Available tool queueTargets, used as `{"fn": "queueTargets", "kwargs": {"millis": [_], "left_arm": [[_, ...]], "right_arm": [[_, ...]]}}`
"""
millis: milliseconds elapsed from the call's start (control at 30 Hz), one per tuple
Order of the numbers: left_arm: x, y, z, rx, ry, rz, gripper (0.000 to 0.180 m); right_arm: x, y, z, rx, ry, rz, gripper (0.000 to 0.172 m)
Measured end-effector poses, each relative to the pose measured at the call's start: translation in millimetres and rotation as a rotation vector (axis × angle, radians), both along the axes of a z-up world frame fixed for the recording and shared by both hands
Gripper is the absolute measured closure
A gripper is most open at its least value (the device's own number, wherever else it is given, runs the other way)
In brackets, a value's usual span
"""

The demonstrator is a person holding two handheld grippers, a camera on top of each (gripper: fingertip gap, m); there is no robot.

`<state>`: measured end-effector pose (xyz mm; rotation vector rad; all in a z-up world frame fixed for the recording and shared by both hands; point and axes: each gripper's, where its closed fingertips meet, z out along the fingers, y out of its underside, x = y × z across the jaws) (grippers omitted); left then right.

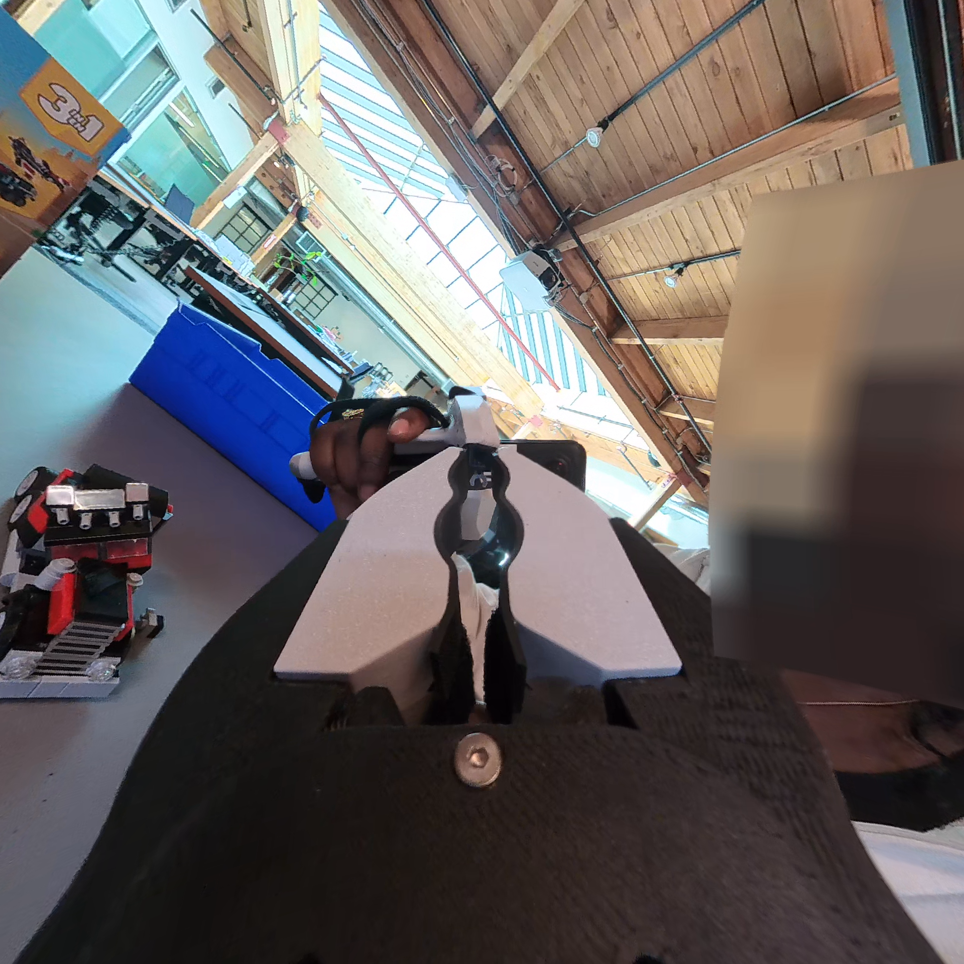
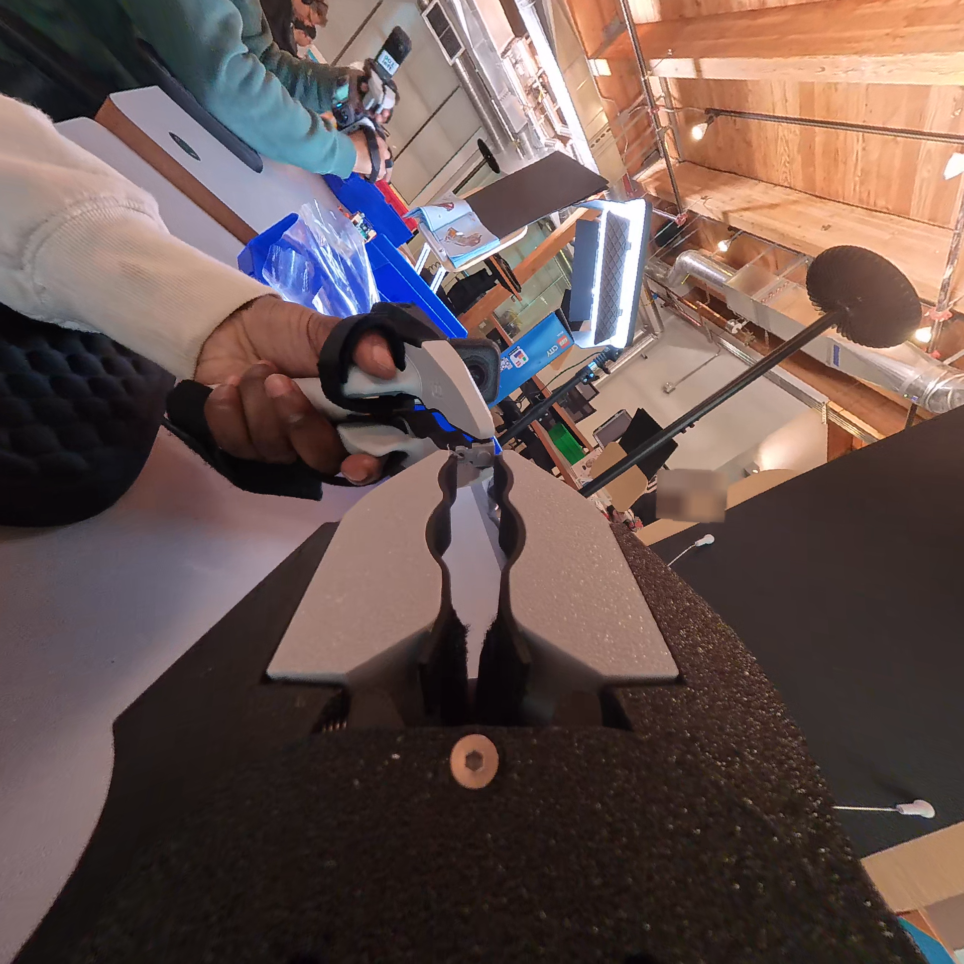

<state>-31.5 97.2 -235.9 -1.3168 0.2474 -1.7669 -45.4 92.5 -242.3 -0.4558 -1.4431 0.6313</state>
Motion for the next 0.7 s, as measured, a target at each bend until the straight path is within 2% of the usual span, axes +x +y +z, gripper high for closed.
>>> {"fn": "queueTargets", "kwargs": {"millis": [33, 167, 300, 567, 633, 700], "left_arm": [[-0.6, -0.4, -0.7, 0.006, 0.011, 0.008, 0.172], [-0.7, 1.2, 1.0, 0.019, 0.026, 0.036, 0.173], [-0.1, 2.1, -1.5, -0.011, 0.024, 0.019, 0.172], [-1.9, 5.6, 1.7, -0.025, -0.012, 0.034, 0.173], [-2.8, 8.6, 1.7, -0.017, -0.005, 0.073, 0.173], [-5.5, 13.4, 7.3, 0.016, -0.007, 0.171, 0.173]], "right_arm": [[-0.2, 0.4, -0.2, 0.005, 0.001, -0.004, 0.159], [-1.9, 0.0, 1.6, 0.115, 0.037, -0.067, 0.158], [-2.0, 1.1, -1.8, 0.110, 0.012, -0.066, 0.158], [-4.6, 2.8, 2.1, 0.240, 0.067, -0.176, 0.158], [-5.3, 6.8, 3.1, 0.265, 0.065, -0.239, 0.159], [-7.1, 10.1, 9.7, 0.261, 0.116, -0.334, 0.159]]}}
